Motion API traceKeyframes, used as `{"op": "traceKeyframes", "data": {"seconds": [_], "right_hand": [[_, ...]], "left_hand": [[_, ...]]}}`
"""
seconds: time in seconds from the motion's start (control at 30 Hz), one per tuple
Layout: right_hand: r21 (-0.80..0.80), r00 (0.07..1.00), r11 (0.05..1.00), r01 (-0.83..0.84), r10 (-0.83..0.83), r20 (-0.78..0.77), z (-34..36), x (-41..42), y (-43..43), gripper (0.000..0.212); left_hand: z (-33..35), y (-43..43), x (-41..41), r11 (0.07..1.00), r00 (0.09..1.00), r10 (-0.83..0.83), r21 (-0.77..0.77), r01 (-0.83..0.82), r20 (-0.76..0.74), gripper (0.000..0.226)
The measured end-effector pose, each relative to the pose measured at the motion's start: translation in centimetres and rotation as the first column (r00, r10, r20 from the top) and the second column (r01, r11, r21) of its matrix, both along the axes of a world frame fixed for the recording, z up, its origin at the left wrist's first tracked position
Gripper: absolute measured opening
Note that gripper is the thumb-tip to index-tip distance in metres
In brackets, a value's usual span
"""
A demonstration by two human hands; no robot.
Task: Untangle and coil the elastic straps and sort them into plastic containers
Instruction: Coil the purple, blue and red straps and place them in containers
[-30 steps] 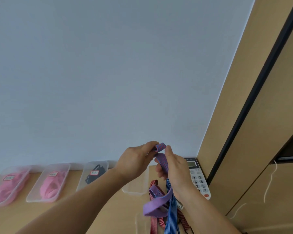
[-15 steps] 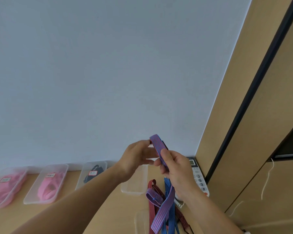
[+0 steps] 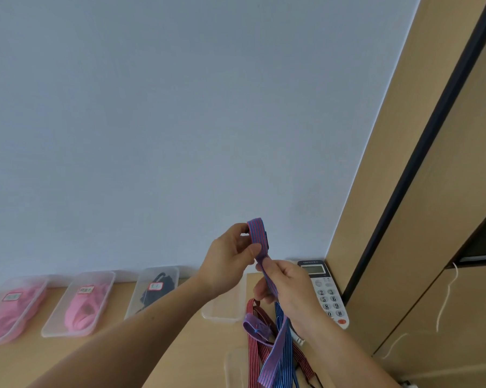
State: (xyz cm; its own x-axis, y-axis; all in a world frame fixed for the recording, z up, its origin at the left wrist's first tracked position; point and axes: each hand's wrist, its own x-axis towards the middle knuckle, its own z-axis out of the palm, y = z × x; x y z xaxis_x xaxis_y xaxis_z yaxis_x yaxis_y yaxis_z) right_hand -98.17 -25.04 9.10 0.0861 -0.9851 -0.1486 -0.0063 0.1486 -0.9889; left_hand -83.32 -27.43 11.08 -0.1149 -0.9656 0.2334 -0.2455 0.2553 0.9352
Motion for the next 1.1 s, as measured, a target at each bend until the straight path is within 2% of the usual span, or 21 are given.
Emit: {"op": "traceKeyframes", "data": {"seconds": [0.17, 0.33, 0.4, 0.53, 0.6, 0.63, 0.67, 0.7, 0.73, 0.77, 0.8, 0.83, 0.87, 0.9, 0.97, 1.1], "right_hand": [[0.009, 0.999, 1.000, 0.019, -0.019, -0.039, -0.2, -0.2, -0.1, 0.030], [-0.009, 0.997, 0.998, 0.068, -0.068, -0.037, 0.3, 0.3, -0.1, 0.041], [-0.026, 0.998, 0.998, 0.063, -0.063, 0.001, 0.6, 0.3, -0.1, 0.048], [-0.048, 0.997, 0.999, 0.015, -0.012, 0.072, 0.9, 0.4, 0.0, 0.070], [-0.061, 0.995, 0.998, 0.008, -0.002, 0.100, 0.9, 0.5, 0.0, 0.071], [-0.070, 0.992, 0.998, 0.007, 0.001, 0.125, 1.0, 0.5, 0.0, 0.069], [-0.083, 0.988, 0.997, 0.009, 0.004, 0.153, 1.0, 0.5, 0.0, 0.066], [-0.098, 0.984, 0.995, 0.010, 0.007, 0.176, 1.1, 0.5, 0.0, 0.060], [-0.117, 0.982, 0.993, 0.012, 0.010, 0.188, 1.2, 0.4, 0.0, 0.052], [-0.136, 0.983, 0.991, 0.014, 0.012, 0.185, 1.3, 0.4, 0.0, 0.042], [-0.154, 0.985, 0.988, 0.015, 0.012, 0.171, 1.3, 0.4, 0.0, 0.033], [-0.169, 0.988, 0.986, 0.014, 0.012, 0.151, 1.4, 0.4, 0.1, 0.027], [-0.182, 0.992, 0.983, 0.009, 0.015, 0.127, 1.3, 0.4, 0.2, 0.023], [-0.194, 0.995, 0.981, 0.000, 0.020, 0.100, 1.3, 0.4, 0.3, 0.022], [-0.206, 0.999, 0.979, -0.002, 0.012, 0.046, 1.2, 0.5, 0.5, 0.025], [-0.175, 0.999, 0.984, 0.043, -0.046, -0.015, 1.0, 0.5, 0.7, 0.040]], "left_hand": [[-0.9, 0.1, 0.2, 0.979, 0.978, 0.098, -0.192, -0.062, 0.182, 0.024], [-1.3, 0.3, 0.1, 0.854, 0.853, 0.274, -0.521, -0.002, 0.445, 0.024], [-1.2, 0.3, 0.1, 0.796, 0.824, 0.300, -0.602, 0.061, 0.480, 0.022], [-1.5, -0.3, 1.0, 0.657, 0.759, 0.336, -0.717, 0.236, 0.558, 0.057], [-1.7, -0.5, 1.4, 0.599, 0.751, 0.371, -0.759, 0.257, 0.546, 0.054], [-1.7, -0.5, 1.6, 0.600, 0.771, 0.351, -0.760, 0.251, 0.531, 0.050], [-1.7, -0.4, 1.6, 0.645, 0.816, 0.296, -0.734, 0.214, 0.497, 0.049], [-1.6, -0.3, 1.7, 0.733, 0.877, 0.216, -0.664, 0.145, 0.430, 0.051], [-1.4, -0.1, 1.6, 0.845, 0.935, 0.124, -0.529, 0.076, 0.332, 0.053], [-0.9, 0.2, 1.5, 0.949, 0.984, 0.036, -0.316, 0.022, 0.177, 0.053], [-0.2, 0.4, 1.4, 0.997, 0.999, -0.028, -0.075, 0.026, -0.022, 0.048], [0.5, 0.3, 1.4, 0.989, 0.978, -0.056, 0.125, 0.082, -0.203, 0.039], [1.0, 0.3, 1.4, 0.960, 0.952, -0.075, 0.237, 0.150, -0.296, 0.035], [1.4, 0.3, 1.3, 0.945, 0.948, -0.107, 0.265, 0.191, -0.301, 0.038], [1.7, 0.7, 1.1, 0.948, 0.944, -0.158, 0.222, 0.227, -0.288, 0.039], [2.0, 0.6, 0.7, 0.962, 0.920, -0.154, 0.158, 0.223, -0.361, 0.034]]}}
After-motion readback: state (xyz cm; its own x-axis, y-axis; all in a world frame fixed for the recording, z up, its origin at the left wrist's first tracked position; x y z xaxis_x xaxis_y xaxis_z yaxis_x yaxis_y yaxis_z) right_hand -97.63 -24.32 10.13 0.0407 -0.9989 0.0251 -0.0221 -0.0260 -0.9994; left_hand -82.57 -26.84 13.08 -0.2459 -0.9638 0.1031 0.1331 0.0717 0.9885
